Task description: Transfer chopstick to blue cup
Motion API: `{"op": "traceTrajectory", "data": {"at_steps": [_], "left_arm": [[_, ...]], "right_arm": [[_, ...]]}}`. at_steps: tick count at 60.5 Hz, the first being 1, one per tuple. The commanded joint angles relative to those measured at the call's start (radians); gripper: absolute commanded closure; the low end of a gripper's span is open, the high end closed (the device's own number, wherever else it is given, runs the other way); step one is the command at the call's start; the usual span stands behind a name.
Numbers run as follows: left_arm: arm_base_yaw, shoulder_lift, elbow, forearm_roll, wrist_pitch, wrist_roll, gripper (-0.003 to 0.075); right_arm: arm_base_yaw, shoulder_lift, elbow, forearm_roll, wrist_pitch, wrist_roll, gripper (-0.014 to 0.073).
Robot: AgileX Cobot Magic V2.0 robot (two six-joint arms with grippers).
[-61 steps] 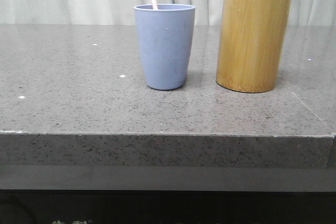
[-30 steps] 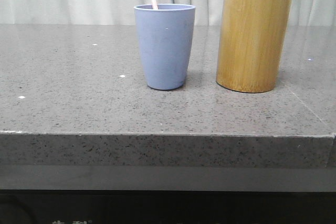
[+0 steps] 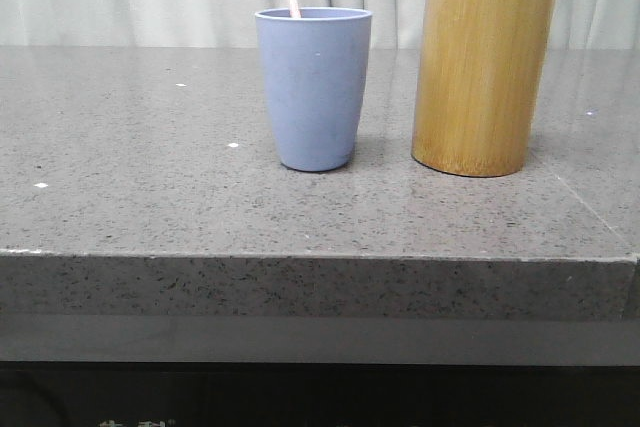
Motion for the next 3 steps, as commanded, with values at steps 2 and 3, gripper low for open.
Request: {"op": "traceTrajectory", "data": {"at_steps": [2, 3], "left_arm": [[0.006, -0.022, 0.008, -0.01, -0.08, -0.011, 0.0739], [0.006, -0.022, 0.008, -0.01, -0.08, -0.011, 0.0739]], "right_arm": [[-0.007, -0.022, -0.005, 0.003, -0.072, -0.002, 0.068], [-0.007, -0.022, -0.005, 0.003, -0.072, -0.002, 0.068]]}}
